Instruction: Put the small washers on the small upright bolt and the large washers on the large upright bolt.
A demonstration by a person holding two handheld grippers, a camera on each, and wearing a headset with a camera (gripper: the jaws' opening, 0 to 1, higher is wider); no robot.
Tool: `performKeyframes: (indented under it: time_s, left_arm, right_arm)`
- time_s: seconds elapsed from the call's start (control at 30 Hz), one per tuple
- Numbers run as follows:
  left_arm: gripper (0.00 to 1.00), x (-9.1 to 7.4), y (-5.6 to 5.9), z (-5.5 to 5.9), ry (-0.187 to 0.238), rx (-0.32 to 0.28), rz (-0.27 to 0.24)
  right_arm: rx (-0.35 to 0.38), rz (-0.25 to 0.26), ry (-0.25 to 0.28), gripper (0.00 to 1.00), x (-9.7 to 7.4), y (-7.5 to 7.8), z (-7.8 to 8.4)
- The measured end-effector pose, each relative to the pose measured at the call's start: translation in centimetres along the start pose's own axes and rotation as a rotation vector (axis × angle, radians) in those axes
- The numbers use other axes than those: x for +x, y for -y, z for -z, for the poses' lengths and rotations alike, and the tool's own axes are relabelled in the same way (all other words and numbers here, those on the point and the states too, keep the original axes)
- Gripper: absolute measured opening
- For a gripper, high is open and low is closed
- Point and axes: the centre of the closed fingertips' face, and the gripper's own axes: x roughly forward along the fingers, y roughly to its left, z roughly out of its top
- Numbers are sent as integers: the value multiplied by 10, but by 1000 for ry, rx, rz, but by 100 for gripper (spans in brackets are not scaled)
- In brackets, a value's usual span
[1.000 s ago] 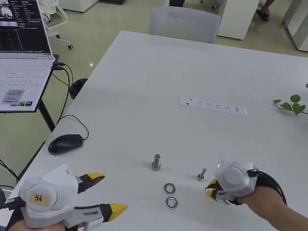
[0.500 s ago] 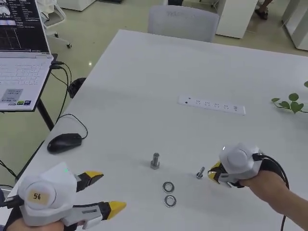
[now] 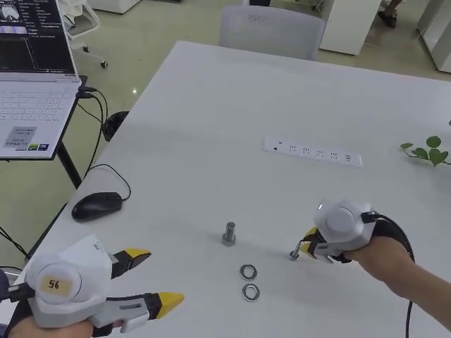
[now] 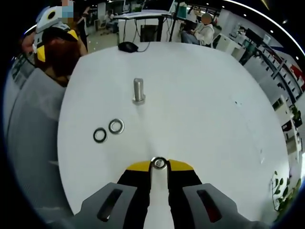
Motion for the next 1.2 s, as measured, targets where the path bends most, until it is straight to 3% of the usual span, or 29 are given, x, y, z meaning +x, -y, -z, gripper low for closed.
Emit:
performKeyframes:
  time_s: [1.2]
  left_arm:
    - [57,0,1,1,-4,-1,2]
  right_arm:
    - [-54,-34,-94,13,21,-3,8]
